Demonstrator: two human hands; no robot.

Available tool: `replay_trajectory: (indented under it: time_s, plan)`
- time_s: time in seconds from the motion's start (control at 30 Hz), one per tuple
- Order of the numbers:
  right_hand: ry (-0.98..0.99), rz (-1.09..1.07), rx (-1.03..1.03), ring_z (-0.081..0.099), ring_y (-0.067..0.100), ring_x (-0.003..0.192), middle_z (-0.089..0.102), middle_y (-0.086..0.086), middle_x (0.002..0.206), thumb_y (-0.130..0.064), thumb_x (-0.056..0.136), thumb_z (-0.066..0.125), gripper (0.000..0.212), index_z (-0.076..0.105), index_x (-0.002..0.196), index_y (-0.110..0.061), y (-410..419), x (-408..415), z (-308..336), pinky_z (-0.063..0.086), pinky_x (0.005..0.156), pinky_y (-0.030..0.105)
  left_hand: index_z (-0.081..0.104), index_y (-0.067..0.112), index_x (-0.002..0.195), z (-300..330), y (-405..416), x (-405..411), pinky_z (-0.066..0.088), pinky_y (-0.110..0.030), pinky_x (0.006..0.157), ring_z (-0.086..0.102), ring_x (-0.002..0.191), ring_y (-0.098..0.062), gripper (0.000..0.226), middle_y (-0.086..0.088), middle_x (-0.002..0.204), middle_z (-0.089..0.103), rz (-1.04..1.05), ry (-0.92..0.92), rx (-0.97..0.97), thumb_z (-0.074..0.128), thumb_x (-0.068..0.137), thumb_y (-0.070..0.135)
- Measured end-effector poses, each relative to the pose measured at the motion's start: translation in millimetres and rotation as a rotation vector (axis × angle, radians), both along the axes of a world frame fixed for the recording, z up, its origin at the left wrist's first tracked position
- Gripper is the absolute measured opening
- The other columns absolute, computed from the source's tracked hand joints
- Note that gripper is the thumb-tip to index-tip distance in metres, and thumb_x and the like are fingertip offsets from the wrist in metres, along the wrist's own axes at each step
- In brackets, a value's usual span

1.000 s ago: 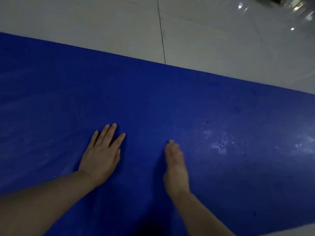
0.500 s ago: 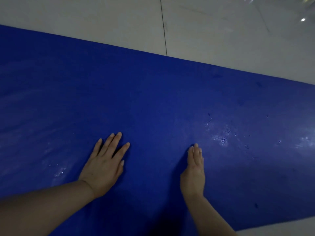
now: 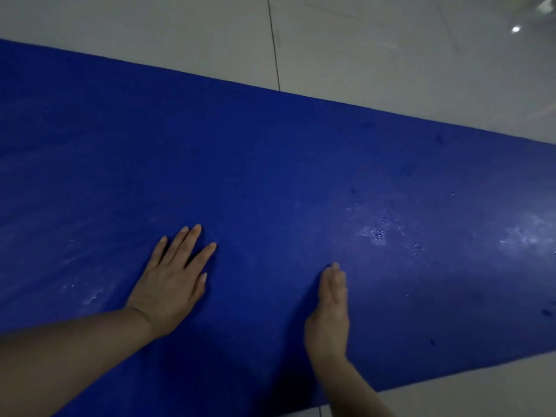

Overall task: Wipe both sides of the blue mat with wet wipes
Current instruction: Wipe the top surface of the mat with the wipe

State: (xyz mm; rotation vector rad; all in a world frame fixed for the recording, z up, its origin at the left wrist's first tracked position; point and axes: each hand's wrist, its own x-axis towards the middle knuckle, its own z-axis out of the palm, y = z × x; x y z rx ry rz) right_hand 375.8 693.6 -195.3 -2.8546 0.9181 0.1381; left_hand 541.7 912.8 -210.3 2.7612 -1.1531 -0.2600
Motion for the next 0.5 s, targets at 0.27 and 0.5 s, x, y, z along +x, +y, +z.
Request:
replay_trajectory:
  time_s: [0.27, 0.5]
  plan:
    - [-0.094, 0.314, 0.016, 0.027, 0.028, 0.135, 0.016, 0.012, 0.155, 0.007, 0.07, 0.031, 0.077, 0.018, 0.146, 0.003, 35, -25, -13, 0.009, 0.116, 0.032, 0.045, 0.012, 0.142, 0, 1, 1, 0.005, -0.041, 0.116, 0.021, 0.142, -0.028, 0.055, -0.016, 0.155, 0.027, -0.02, 0.003, -0.004, 0.026, 0.095, 0.035]
    - [-0.168, 0.21, 0.102, 0.022, 0.009, 0.139, 0.022, -0.01, 0.153, 0.001, 0.076, 0.026, 0.067, 0.035, 0.142, -0.013, 59, -19, -7, 0.012, 0.114, 0.023, 0.045, 0.01, 0.141, 4, 4, -7, 0.006, -0.042, 0.118, 0.015, 0.146, -0.026, 0.062, -0.016, 0.155, 0.026, -0.052, 0.034, -0.026, 0.005, 0.103, 0.04]
